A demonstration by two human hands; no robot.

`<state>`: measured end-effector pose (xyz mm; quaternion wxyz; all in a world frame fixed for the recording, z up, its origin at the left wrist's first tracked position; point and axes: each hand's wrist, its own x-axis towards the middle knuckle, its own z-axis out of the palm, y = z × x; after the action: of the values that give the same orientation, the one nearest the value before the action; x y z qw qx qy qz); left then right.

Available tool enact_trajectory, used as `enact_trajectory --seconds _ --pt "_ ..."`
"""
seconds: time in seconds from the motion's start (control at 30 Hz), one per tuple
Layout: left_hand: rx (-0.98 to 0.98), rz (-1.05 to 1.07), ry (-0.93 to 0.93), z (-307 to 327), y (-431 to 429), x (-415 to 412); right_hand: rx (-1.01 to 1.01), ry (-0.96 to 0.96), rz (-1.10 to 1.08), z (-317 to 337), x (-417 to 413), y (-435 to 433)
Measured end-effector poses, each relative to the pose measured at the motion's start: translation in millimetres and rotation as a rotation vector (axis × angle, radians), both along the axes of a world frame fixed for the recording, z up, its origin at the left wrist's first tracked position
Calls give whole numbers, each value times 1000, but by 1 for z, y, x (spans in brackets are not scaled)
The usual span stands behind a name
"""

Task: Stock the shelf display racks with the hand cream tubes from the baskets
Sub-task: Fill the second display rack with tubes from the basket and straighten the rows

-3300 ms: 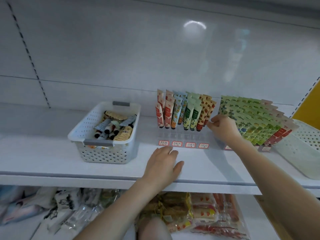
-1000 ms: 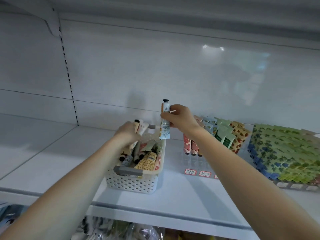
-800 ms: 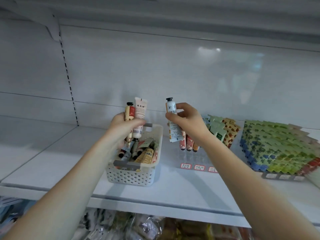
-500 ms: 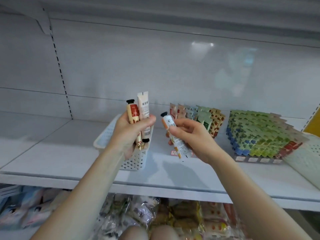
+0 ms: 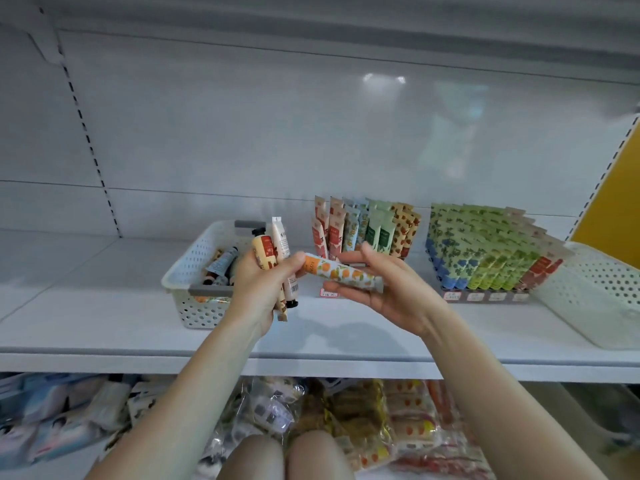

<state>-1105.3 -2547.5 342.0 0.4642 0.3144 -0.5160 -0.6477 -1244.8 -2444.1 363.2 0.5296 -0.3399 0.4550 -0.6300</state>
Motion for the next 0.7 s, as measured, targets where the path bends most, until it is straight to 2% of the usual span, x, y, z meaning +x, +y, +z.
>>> enact_trajectory --seconds 0.1,0.17,0.23,0.3,0.43,0.5,0.57,0.7 --pt "23 50 30 -6 -1 -8 -93 -179 -30 -8 -7 1" --pt "32 50 31 -8 -2 -13 -173 -174 -52 -14 -11 0" --pt "24 36 22 -10 -1 -16 -195 -85 -120 -17 -14 -1" --pt "-3 23 1 -15 -1 -19 -190 80 -209 -15 -17 -3" --pt "-62 29 -79 -27 -1 -21 -50 708 -504 -9 -39 -7" --pt "-44 22 -90 -31 -1 -21 49 994 -580 -6 -53 -12" --pt "-32 8 -92 -35 0 -22 118 1131 -627 -5 -66 -22" --pt "-30 -1 -142 -41 -1 -25 161 1251 -649 -4 -91 -48"
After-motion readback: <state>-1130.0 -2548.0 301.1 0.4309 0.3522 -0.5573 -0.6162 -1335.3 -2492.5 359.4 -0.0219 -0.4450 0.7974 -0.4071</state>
